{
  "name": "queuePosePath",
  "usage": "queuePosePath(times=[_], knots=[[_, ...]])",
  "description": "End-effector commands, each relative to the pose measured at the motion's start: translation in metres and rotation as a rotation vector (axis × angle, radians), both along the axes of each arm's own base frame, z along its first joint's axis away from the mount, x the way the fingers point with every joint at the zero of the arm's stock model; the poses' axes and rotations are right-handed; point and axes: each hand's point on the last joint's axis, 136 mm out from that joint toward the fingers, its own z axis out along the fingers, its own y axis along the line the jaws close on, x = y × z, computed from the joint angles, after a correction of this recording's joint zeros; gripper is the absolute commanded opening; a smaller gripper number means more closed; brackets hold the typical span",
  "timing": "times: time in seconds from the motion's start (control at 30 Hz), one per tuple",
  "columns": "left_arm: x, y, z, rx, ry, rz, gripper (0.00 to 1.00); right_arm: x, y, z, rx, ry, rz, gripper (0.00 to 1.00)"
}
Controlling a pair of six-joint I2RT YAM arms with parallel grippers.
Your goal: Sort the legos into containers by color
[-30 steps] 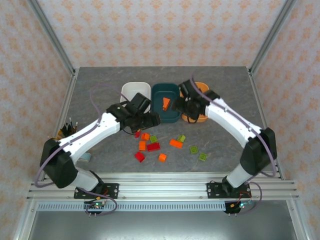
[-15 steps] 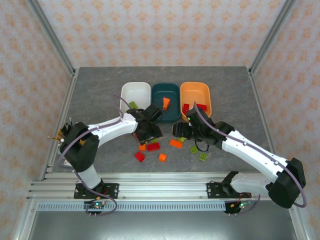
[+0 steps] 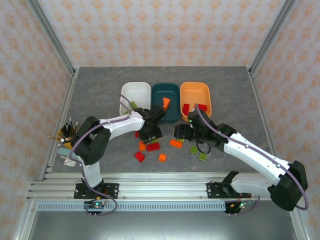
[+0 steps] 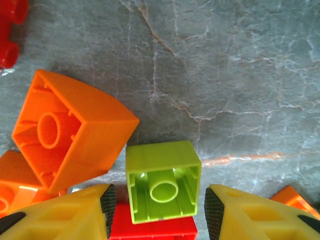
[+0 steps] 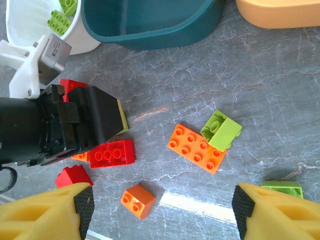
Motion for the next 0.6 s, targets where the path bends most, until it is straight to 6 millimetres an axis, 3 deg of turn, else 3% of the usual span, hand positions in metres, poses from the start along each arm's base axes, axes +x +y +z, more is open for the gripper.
queuePosePath(times=[0.0, 0.17, 0.23, 0.33, 0.4, 0.57], knots=[[0.01, -0.001, 0.0, 0.039, -0.033, -0.021, 0.52, 0.003, -0.003, 0.007, 0.017, -0.03, -0.027, 0.75], [0.018, -0.006, -0.004, 0.042, -0.044, -0.038, 0.45, 0.004, -0.003, 0.007, 0.022, -0.028, -0.035, 0.75], [0.018, -0.006, -0.013, 0.058, -0.025, -0.042, 0.37, 0.003, -0.003, 0.008, 0.022, -0.028, -0.036, 0.75], [0.02, -0.007, -0.008, 0.054, -0.039, -0.043, 0.22, 0.004, -0.004, 0.009, 0.019, -0.03, -0.038, 0.75], [0.021, -0.006, -0.003, 0.059, -0.048, -0.044, 0.2, 0.004, -0.004, 0.012, 0.019, -0.037, -0.037, 0.75], [0.034, -0.002, 0.057, 0.057, -0.157, -0.07, 0.2, 0.009, -0.006, 0.025, 0.016, -0.077, -0.042, 0.75]])
